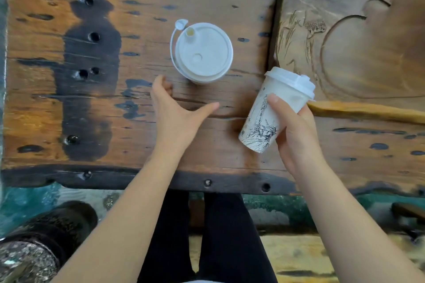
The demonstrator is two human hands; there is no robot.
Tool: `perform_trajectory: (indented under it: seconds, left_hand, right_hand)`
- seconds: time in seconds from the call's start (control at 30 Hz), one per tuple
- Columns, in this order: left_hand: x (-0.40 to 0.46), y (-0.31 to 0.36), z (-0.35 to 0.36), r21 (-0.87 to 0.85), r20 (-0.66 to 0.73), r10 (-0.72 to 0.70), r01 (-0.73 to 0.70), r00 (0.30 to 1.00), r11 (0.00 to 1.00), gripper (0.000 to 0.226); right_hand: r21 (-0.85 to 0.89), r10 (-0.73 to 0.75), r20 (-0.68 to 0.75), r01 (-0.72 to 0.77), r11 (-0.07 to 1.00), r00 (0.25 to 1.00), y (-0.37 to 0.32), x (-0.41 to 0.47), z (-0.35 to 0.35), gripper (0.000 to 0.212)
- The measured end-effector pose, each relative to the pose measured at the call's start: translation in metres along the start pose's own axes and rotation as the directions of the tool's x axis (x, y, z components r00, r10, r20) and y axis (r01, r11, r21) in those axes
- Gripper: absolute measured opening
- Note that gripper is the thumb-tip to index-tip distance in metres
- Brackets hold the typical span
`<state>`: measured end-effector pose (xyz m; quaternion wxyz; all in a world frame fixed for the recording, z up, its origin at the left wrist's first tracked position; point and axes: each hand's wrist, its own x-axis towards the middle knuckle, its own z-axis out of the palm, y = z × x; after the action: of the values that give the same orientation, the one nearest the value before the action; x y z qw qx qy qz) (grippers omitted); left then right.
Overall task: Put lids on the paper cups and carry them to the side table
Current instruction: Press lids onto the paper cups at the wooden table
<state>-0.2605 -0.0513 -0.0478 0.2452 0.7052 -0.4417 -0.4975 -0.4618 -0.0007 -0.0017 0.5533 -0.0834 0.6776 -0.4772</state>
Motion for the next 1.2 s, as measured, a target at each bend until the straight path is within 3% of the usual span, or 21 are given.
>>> perform_trajectory:
  seconds: [0.07,0.17,0.37,0.47,0.6,0.67,0.77,0.83,0.93,1.03,1.2]
  left_hand:
    - [0.026,-0.002,0.003,0.003,0.022,0.162,-0.162,0.987,0.987,0.13]
    - [0.049,0.005,0.007,-0.072,0.067,0.424,-0.419,0.903,0.905,0.126]
    - [0.058,0.036,0.013,-0.208,0.123,0.468,-0.439,0.875,0.874,0.073]
    - [0.042,0.06,0.005,-0.327,0.146,0.395,-0.332,0.907,0.885,0.068]
    - [0.005,0.097,-0.029,-0.443,0.29,0.18,-0.035,0.94,0.896,0.06]
    - [-0.016,0.117,-0.045,-0.481,0.349,0.096,0.091,0.932,0.872,0.05]
    - [-0.049,0.149,-0.067,-0.553,0.426,-0.029,0.285,0.904,0.783,0.055]
    - [-0.068,0.165,-0.081,-0.634,0.476,-0.021,0.36,0.879,0.685,0.051]
    - [-0.09,0.183,-0.097,-0.72,0.52,0.058,0.401,0.852,0.566,0.066]
    - [-0.1,0.196,-0.105,-0.728,0.556,0.093,0.43,0.826,0.534,0.081]
    - [-0.099,0.21,-0.111,-0.689,0.615,0.053,0.503,0.787,0.522,0.068]
  right_hand:
    - [-0.01,-0.024,-0.002,0.024,1.0,1.0,0.003,0.006,-0.001,0.068]
    - [-0.03,-0.049,0.025,0.05,0.998,0.998,0.009,0.012,0.0,0.067]
    - [-0.141,-0.121,0.086,0.132,0.981,0.989,0.0,0.011,0.015,0.075]
    - [-0.23,-0.16,0.106,0.181,0.956,0.981,-0.027,-0.002,0.015,0.068]
    - [-0.314,-0.187,0.18,0.236,0.92,0.966,-0.081,-0.029,0.013,0.064]
    - [-0.32,-0.198,0.216,0.261,0.911,0.956,-0.106,-0.046,0.015,0.066]
    - [-0.272,-0.196,0.254,0.264,0.925,0.947,-0.131,-0.074,0.022,0.068]
    - [-0.207,-0.168,0.281,0.231,0.951,0.945,-0.141,-0.093,0.026,0.065]
    - [-0.147,-0.11,0.335,0.167,0.975,0.936,-0.15,-0.117,0.029,0.066]
    - [-0.102,-0.092,0.354,0.137,0.985,0.931,-0.158,-0.128,0.037,0.063]
    - [0.018,-0.051,0.361,0.048,0.999,0.931,-0.176,-0.136,0.04,0.045]
